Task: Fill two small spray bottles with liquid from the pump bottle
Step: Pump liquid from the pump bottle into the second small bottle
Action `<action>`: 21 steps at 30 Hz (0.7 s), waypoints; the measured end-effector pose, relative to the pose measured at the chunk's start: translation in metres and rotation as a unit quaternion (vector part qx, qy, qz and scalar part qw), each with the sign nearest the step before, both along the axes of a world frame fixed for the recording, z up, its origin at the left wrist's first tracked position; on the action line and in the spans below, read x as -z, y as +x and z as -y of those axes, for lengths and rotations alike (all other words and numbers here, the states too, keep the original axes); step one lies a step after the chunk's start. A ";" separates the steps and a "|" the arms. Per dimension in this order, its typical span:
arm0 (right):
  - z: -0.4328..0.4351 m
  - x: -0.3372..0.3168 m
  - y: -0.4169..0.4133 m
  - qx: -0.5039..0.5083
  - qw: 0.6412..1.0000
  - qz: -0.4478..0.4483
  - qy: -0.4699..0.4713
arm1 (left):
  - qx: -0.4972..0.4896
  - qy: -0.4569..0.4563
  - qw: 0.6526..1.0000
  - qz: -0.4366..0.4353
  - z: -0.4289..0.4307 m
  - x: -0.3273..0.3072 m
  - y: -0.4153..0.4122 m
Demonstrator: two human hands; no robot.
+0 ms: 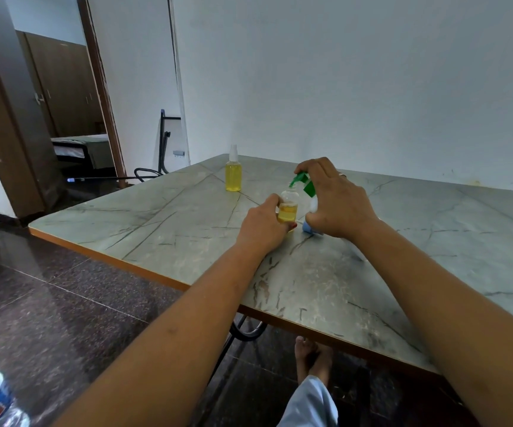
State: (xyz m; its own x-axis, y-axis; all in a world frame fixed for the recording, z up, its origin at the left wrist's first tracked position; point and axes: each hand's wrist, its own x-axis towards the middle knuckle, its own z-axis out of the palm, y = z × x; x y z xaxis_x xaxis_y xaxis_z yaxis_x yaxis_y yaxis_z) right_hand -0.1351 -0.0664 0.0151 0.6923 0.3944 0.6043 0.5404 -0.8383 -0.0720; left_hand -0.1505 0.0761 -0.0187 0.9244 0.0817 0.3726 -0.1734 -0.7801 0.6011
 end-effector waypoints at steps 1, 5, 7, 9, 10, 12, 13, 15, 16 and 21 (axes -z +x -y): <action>0.000 0.000 0.000 0.002 1.000 0.003 -0.002 | 0.001 -0.001 1.000 0.001 0.000 0.000 0.000; -0.001 0.000 -0.002 0.001 1.000 0.006 -0.012 | 0.006 -0.012 1.000 0.004 -0.001 0.001 0.000; -0.001 0.001 -0.003 0.001 1.000 0.008 -0.025 | 0.007 -0.018 1.000 0.006 -0.002 0.002 -0.001; 0.000 0.001 -0.003 0.005 0.999 0.009 -0.034 | 0.008 -0.017 1.000 0.008 -0.002 0.002 -0.001; 0.000 0.002 -0.003 0.005 0.999 0.008 -0.036 | 0.009 -0.016 1.000 0.007 -0.002 0.002 0.000; 0.001 0.002 -0.003 0.004 0.999 0.008 -0.038 | 0.010 -0.016 1.000 0.008 -0.002 0.003 0.000; 0.002 0.002 -0.003 0.004 0.999 0.009 -0.040 | 0.010 -0.016 1.000 0.008 -0.002 0.002 0.000; 0.002 0.003 -0.003 0.005 0.999 0.011 -0.042 | 0.008 -0.017 1.000 0.009 -0.002 0.003 0.001; 0.002 0.002 -0.003 0.004 0.999 0.010 -0.040 | 0.008 -0.018 1.000 0.008 -0.002 0.003 0.001; 0.000 0.000 -0.003 0.007 1.000 0.008 -0.025 | 0.005 -0.012 1.000 0.007 -0.002 0.003 0.002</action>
State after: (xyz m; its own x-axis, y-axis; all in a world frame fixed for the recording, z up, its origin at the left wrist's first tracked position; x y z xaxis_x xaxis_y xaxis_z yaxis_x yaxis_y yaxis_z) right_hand -0.1376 -0.0666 0.0146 0.6886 0.4137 0.5956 0.5288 -0.8485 -0.0220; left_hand -0.1483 0.0783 -0.0218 0.9201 0.0810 0.3832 -0.1899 -0.7635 0.6173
